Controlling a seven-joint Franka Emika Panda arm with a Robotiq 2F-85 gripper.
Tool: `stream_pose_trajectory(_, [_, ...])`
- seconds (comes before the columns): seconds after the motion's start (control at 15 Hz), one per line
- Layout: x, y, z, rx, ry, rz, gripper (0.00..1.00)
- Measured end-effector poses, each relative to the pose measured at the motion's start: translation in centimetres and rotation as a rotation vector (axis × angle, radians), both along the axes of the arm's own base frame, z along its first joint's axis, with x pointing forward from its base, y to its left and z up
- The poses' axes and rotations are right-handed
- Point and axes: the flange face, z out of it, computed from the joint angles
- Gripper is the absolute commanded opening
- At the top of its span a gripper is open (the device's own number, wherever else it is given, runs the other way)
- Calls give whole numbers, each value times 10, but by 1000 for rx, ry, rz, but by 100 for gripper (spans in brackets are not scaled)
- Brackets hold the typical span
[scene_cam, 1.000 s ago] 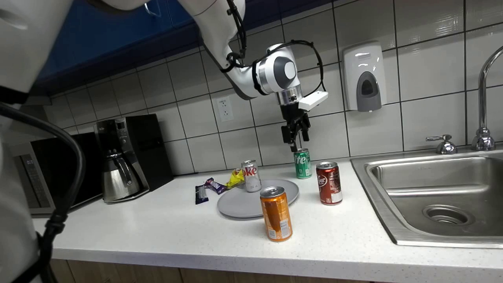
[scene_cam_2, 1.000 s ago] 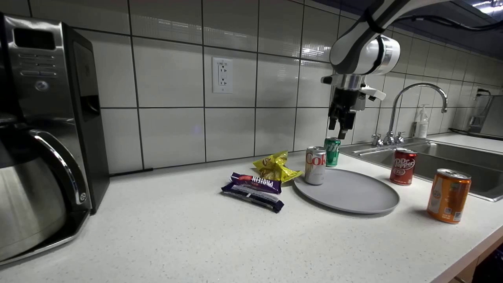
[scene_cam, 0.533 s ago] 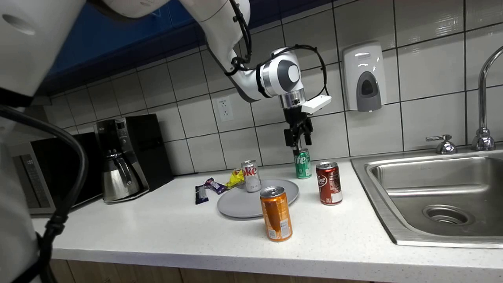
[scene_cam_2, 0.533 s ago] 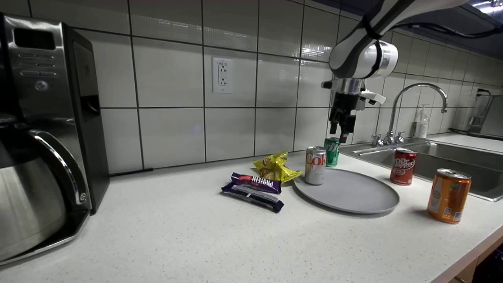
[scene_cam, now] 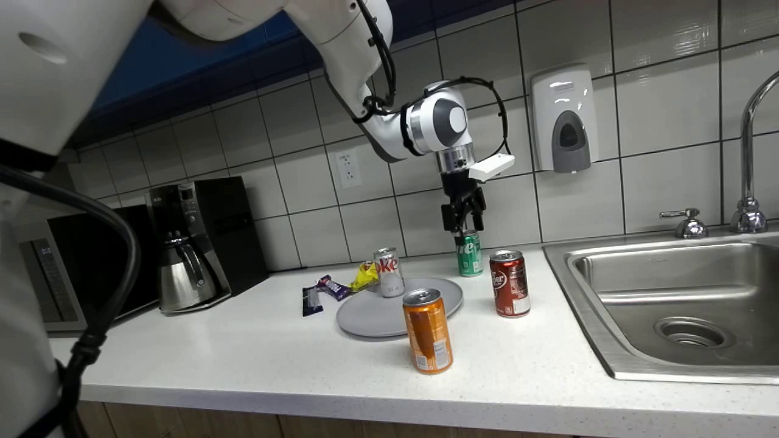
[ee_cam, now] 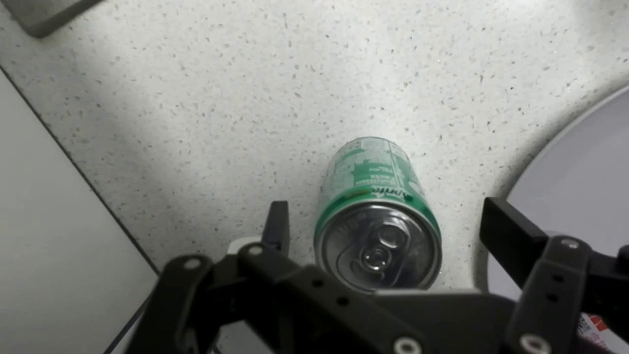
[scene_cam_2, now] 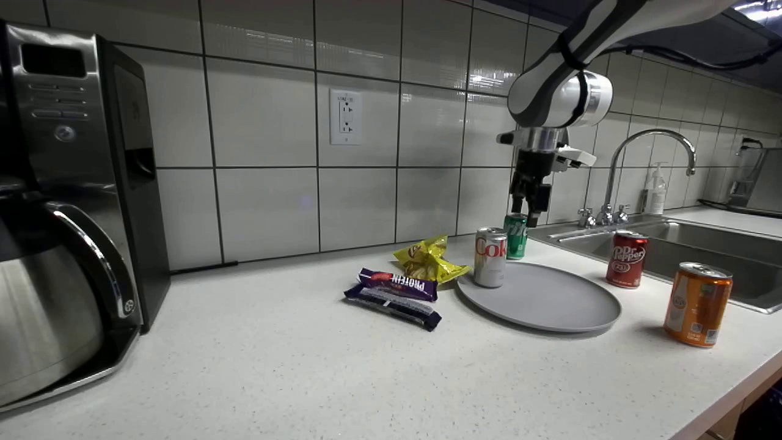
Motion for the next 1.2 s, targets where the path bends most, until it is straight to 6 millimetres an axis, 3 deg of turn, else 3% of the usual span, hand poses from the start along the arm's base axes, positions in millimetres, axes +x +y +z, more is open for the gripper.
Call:
stream_pose_trajectory(1.07, [12, 2, -8, 13, 30, 6, 100])
stream_pose_trajectory(1.13, [13, 2, -9, 13, 31, 7, 75])
stream_pose_trajectory(1.2, [14, 2, -10, 14, 32, 7, 74])
